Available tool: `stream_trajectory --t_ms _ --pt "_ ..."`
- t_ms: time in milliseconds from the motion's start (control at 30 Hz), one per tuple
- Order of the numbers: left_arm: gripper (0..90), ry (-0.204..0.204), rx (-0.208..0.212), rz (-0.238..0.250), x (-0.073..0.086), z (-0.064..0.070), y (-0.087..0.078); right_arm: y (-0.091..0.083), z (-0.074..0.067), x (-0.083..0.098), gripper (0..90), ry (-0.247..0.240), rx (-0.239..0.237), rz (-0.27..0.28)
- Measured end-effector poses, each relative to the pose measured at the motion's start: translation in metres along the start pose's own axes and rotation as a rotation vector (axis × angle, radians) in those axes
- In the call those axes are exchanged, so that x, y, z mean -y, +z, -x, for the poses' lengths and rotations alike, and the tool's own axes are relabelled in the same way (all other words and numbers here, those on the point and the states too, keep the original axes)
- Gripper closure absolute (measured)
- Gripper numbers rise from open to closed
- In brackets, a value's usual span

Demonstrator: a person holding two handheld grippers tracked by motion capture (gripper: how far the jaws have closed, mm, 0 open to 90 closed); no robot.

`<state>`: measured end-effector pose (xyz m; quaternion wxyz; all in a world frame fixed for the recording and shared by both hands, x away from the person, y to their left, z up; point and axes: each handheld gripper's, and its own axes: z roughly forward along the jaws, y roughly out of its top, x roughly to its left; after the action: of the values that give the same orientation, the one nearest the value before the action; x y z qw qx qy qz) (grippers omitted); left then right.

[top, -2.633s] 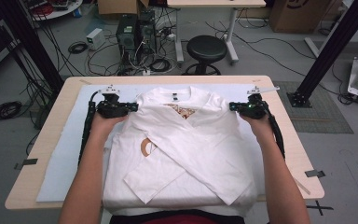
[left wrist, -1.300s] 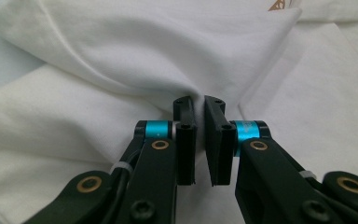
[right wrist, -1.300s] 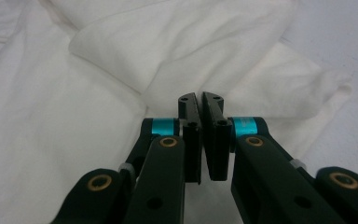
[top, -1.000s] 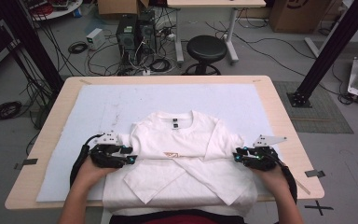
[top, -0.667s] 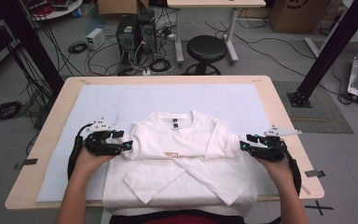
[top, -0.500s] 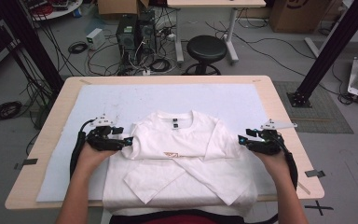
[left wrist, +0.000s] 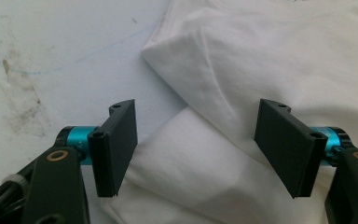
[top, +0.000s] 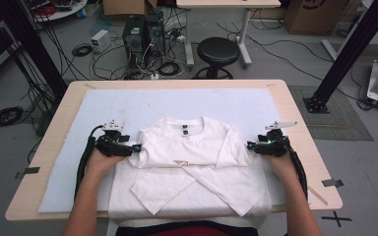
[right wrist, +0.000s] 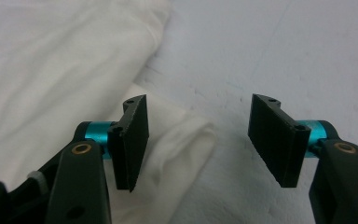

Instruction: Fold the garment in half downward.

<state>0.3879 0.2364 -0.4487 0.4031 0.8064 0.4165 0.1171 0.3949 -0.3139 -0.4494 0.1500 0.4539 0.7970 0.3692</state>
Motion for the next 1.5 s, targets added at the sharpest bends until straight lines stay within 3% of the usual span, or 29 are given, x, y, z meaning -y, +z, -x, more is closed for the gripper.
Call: stream_trajectory --t_ms 267,533,733,933,1067,1200,1267,1367,1500 --pt "29.2 -0.018 0.004 0.041 0.006 -0.001 -0.002 -0.003 -0.004 0.005 39.6 -0.018 0.009 0.018" --pt "31.9 -0.01 -0.002 0.029 0.006 0.002 -0.003 -0.004 -0.008 0.007 43.6 -0.027 -0.025 0.024" --pt "44.5 -0.008 0.038 0.037 0.01 0.005 -0.006 -0.009 -0.02 0.013 50.3 -0.064 -0.063 0.019" --pt "63.4 -0.011 0.097 0.037 0.012 0.005 -0.007 -0.011 -0.02 0.014 75.9 -0.084 -0.125 0.009" --pt "72.1 -0.002 0.109 0.035 0.012 0.006 -0.008 -0.012 -0.021 0.013 82.1 -0.116 -0.101 0.005" --pt "69.7 -0.035 0.123 0.055 0.012 0.002 -0.012 -0.013 -0.021 0.01 82.7 -0.139 -0.072 -0.001" --pt "64.9 -0.069 0.096 0.062 0.013 -0.001 -0.016 -0.013 -0.02 0.01 82.7 -0.135 -0.078 -0.005" --pt "61.3 -0.071 0.085 0.049 0.015 -0.004 -0.02 -0.013 -0.02 0.01 82.6 -0.135 -0.082 -0.006" --pt "69.8 -0.043 0.095 0.031 0.017 -0.002 -0.02 -0.012 -0.019 0.011 82.5 -0.125 -0.089 0.001"
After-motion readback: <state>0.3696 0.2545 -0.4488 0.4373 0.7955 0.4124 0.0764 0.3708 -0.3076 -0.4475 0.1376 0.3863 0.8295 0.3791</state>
